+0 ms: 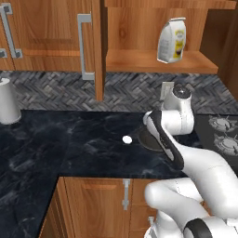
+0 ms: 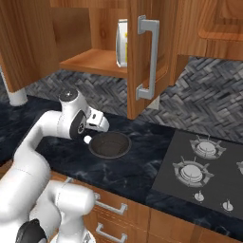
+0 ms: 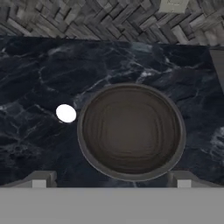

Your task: Pick the egg and butter from the fridge and place them by the bowl for mixing.

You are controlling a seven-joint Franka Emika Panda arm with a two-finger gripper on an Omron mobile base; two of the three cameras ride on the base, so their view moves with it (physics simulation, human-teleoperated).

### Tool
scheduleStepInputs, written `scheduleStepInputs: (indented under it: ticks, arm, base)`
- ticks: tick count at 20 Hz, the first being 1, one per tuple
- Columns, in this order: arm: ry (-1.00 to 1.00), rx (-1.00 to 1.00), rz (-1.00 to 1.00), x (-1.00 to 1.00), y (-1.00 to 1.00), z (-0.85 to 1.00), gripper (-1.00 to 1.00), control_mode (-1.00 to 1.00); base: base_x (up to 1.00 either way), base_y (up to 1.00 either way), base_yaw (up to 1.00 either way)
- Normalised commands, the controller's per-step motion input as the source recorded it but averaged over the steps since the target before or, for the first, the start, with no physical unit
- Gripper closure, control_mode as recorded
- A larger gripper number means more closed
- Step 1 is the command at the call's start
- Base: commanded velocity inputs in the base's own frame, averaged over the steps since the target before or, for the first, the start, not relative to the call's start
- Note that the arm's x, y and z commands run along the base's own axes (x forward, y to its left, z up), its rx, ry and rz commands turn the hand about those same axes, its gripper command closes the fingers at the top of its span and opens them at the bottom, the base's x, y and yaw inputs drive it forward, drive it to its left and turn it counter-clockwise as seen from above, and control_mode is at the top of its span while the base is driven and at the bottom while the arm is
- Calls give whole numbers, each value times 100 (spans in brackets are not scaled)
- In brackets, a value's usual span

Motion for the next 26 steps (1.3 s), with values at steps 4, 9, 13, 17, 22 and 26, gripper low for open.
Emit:
scheduleStepInputs:
  ticks: [4,9,13,17,22,26]
  arm:
    - [-5,6,0,-48,-9,24,-100,-100]
    - [-1,0,-3,-48,-7,29,-100,-100]
    - [-4,0,-1,-54,-6,24,-100,-100]
    - [-8,2,0,-43,-1,17,-100,-100]
    - [1,0,-1,-11,0,6,-100,100]
    - [0,0,0,0,0,0,-100,100]
  base:
    - [0,0,0]
    - [0,0,0]
    - [0,0,0]
    - [0,0,0]
    - [0,0,0]
    - [-4,0,1]
